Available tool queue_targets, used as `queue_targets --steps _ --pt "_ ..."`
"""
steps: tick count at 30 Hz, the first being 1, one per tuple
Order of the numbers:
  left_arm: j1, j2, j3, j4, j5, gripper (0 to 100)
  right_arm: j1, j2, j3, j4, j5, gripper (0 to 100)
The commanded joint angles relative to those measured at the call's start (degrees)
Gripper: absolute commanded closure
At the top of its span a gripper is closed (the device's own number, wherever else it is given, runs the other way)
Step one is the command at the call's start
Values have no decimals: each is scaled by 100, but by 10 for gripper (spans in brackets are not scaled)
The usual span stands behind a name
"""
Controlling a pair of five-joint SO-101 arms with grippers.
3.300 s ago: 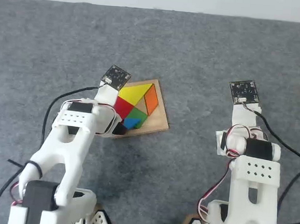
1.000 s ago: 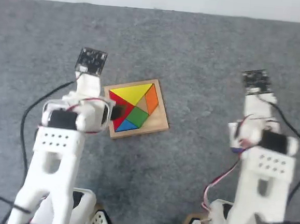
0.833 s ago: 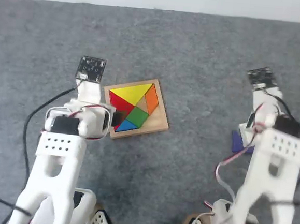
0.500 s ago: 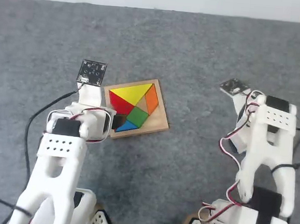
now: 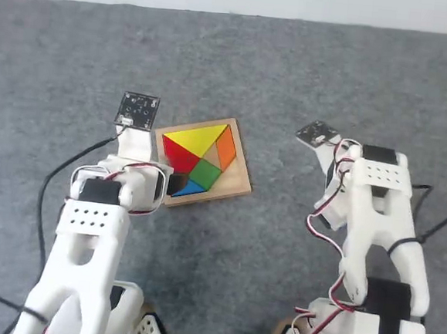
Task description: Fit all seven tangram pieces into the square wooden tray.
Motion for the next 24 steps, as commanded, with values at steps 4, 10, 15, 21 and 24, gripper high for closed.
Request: queue_targets --steps 4,10,15,21,24 --pt "-26 -202 22 -220 26 694 189 -48 -44 -13 879 760" --pt "0 -202 75 -229 18 694 901 -312 -9 -180 1345 760" --pt "-26 -202 66 -229 18 694 954 -576 404 -549 1943 714" --pt "-35 -202 66 -220 18 694 1095 -426 747 -1341 2004 701" --pt "-35 -202 66 -220 18 694 1095 -233 756 -1437 1960 702"
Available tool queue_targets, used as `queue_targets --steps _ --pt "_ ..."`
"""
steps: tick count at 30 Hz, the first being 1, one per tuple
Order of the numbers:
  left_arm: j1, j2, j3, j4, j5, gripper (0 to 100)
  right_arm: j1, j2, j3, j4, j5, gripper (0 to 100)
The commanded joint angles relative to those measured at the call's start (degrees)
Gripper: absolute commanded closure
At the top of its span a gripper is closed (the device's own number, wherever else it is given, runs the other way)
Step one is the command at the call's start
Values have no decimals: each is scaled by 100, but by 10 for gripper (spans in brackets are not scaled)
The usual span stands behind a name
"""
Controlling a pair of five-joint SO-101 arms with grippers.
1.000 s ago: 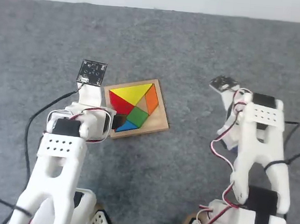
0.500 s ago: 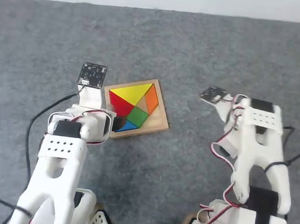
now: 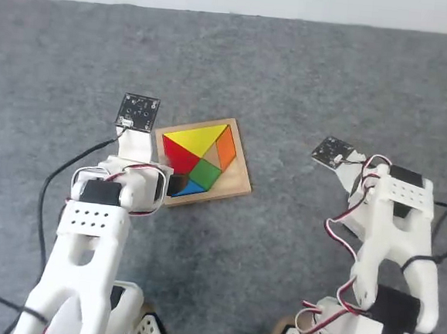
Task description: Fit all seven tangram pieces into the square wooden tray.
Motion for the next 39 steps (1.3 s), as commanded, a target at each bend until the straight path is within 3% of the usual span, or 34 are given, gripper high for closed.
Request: queue_targets --steps 1,14,22,28,34,39 --pt "-35 -202 -40 -132 26 694 48 110 -53 -163 -18 702" --pt "-9 -211 -40 -123 44 694 -110 1042 -281 -382 -484 704" --pt "-9 -211 -48 -105 53 694 -233 1042 -273 -347 -738 957" --pt "-9 -211 -48 -105 35 694 -382 980 -290 -347 -1073 902" --pt "0 -211 -40 -114 44 694 -1024 532 -316 -347 -1486 924" --pt "0 -211 -40 -105 35 694 -2229 374 -325 -391 -1758 923"
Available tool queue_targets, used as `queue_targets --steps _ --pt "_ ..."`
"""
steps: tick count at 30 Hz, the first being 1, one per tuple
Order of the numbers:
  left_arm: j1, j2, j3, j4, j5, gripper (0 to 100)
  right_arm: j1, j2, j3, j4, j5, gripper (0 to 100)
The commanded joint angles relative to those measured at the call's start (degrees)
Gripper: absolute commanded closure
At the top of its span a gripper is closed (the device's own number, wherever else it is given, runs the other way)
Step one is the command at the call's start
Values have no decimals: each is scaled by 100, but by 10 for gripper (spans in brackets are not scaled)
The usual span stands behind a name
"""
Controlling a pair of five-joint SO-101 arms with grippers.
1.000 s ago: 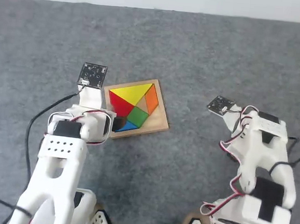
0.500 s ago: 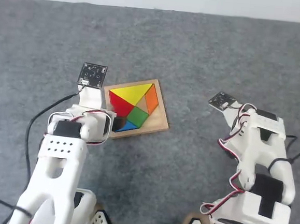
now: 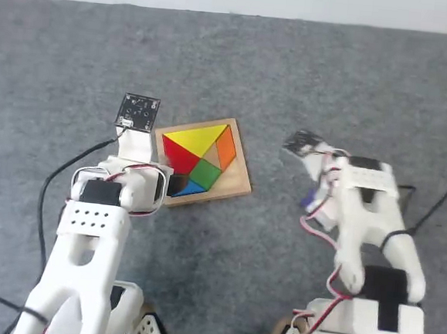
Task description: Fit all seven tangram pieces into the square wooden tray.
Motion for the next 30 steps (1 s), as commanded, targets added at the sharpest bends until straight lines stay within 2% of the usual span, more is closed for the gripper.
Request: queue_targets --steps 1,3,8,15,22,27,30 --pt "0 -211 -40 -105 35 694 -910 -312 -176 -57 -281 923" --pt "0 -211 -40 -105 35 694 -1226 -321 -281 -57 -624 923" --pt "0 -211 -40 -105 35 694 -1174 -620 -527 -4 -1363 923" --pt "0 -211 -40 -97 26 694 -1358 -1569 79 163 -1380 922" --pt "9 -211 -31 -88 26 694 -1508 -2290 369 -110 -1960 916" --pt "9 -211 -31 -88 26 694 -1481 -1640 343 -646 -3736 794" --pt "9 -211 -31 -88 26 694 -1516 -1174 264 -1007 -4387 753"
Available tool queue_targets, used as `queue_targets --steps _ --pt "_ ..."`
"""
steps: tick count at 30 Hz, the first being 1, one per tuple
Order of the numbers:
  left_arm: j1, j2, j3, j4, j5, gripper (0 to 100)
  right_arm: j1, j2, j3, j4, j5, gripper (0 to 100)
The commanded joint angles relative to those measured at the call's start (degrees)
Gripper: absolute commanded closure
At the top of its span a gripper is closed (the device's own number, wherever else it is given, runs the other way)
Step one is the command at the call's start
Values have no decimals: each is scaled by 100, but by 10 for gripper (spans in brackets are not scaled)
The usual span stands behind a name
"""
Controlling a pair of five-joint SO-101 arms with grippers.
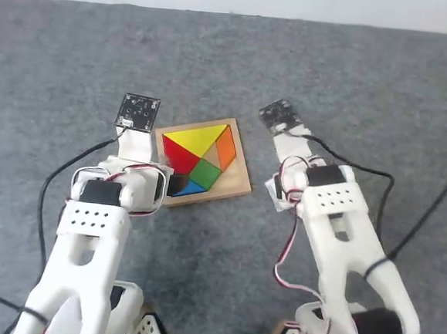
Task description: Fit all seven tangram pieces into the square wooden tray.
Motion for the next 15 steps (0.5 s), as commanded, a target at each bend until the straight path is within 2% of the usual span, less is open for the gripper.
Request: queue_targets --steps 1,7,15 --pt "9 -211 -31 -88 26 694 -40 418 -220 -347 -765 753" --pt "9 -211 -31 -88 26 694 -40 1367 -835 -338 -1266 753" --pt "9 -237 -31 -88 26 694 -66 2202 -1240 -303 -1301 753"
